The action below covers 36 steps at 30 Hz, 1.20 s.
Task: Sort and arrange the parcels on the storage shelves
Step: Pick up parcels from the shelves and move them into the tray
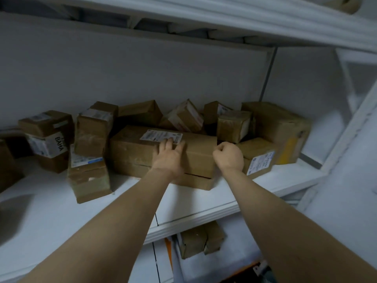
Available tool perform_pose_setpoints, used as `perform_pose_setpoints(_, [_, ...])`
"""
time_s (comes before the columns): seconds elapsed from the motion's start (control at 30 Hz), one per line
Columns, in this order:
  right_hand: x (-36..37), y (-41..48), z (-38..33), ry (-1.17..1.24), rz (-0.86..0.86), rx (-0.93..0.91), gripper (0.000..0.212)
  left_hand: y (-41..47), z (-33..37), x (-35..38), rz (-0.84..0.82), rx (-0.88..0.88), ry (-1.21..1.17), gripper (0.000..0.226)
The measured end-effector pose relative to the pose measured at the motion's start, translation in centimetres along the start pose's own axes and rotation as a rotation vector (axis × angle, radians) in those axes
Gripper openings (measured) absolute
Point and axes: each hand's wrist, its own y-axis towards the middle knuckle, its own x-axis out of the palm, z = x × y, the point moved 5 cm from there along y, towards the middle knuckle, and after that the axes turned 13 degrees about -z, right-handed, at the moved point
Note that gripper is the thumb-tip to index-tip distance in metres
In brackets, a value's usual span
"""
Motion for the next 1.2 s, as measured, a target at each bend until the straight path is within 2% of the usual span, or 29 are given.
perform_pose_setpoints(0.07, [-0.4, 0.1, 0.5, 0.117, 0.021, 0.051, 0.026, 0.1, 0.7, -0.3, 0.020, 0.028, 0.055, 0.068])
perform_pose_setpoints(0.17, [-0.9, 0.9, 0.4, 0.117, 0.037, 0.079, 0.025, 0.1, 1.1, -0.7, 0.019, 0.044, 0.030, 0.054])
perform_pose_setpoints(0.3, [0.0, 2.7, 0.0, 0.297, -0.171, 0.115, 0.058, 0.3, 0.4, -0.8, 0.000, 0.056, -0.029, 0.052])
perform_pose_setpoints(0.4, [1.1, 3.8, -0.3, 0.397, -0.247, 0.115, 0.070, 0.4, 0.2, -1.0, 0.011, 0.064, -0.057, 0.051])
perform_pose_setpoints(0.7, [2.6, 5.0, 0.3, 0.546, -0.296, 0.128, 0.074, 0.7, -0.7, -1.2, 0.254, 0.106, -0.193, 0.040])
perform_pose_setpoints(0.83, [1.9, 4.3, 0.6, 0.529, -0.242, 0.084, 0.064, 0.0, -1.0, -0.5, 0.349, 0.082, -0.258, 0.037])
perform_pose_setpoints(0.93, [2.3, 3.0, 0.9, 0.512, -0.293, 0.078, 0.044, -1.4, -0.9, 0.2, 0.388, -0.080, -0.286, 0.048])
perform_pose_setpoints(1.0, [2.4, 1.8, 1.1, 0.521, -0.315, 0.062, 0.043, -2.9, -1.3, 0.6, 0.374, -0.264, -0.432, 0.067])
perform_pose_setpoints(1.13, [2.2, -1.1, 1.3, 0.531, -0.394, 0.059, 0.042, -5.1, -2.0, 3.1, 0.130, -0.553, -1.032, 0.115])
perform_pose_setpoints(1.2, [1.7, -2.8, 1.5, 0.544, -0.443, 0.060, 0.041, -5.9, -1.2, 4.8, 0.068, -0.630, -1.417, 0.129])
